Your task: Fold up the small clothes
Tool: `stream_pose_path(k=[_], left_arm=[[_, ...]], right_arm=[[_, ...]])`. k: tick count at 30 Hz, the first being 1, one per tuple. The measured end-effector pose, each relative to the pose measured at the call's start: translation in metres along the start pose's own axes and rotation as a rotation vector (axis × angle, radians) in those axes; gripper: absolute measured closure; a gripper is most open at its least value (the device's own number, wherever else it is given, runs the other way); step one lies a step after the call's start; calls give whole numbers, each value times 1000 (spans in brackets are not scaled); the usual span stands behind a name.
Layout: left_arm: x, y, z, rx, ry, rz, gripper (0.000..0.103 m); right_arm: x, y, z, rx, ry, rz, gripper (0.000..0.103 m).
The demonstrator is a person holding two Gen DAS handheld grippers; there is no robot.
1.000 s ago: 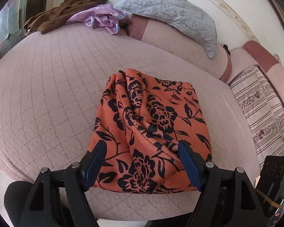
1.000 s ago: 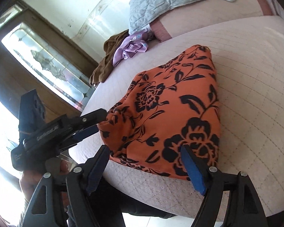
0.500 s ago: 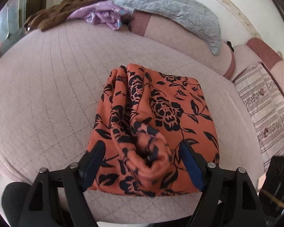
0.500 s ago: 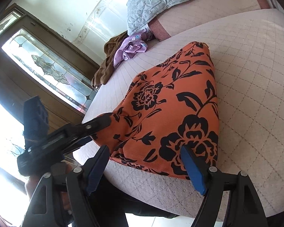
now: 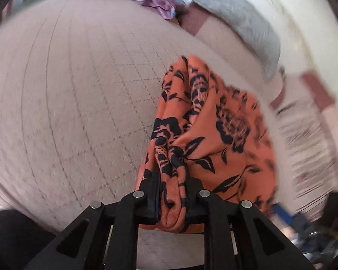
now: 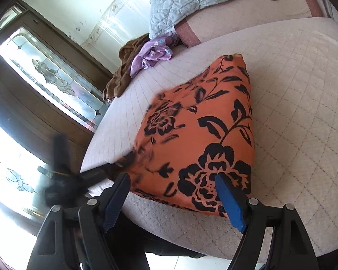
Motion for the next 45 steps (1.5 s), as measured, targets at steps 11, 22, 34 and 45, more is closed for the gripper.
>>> stream_pose_path(k=[11,22,34,45], left_arm=[[1,6,0,13,-17,-22,85],[2,7,-15,-87,-13,8,83],[-22,-102,-11,-174,-134,355,67],[-37,-50,42,-348,-86,333,61]], right_arm=[[-34,15,2,-44,-36,-47,21],[-25,-17,33,-228,26,179,10],[2,-17,19,-301,16,236,10],[-10,-111,-20,-167,-51,400,8]])
Point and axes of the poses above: each gripper's, at about its wrist camera, not at the fingertips, and z roughly the way its jaws point, y to its left, x to its underside, the point moved 8 cm from there along z, roughly the way its jaws point, and after that the axes turned 12 degrees about -z, right-handed, at the moved point
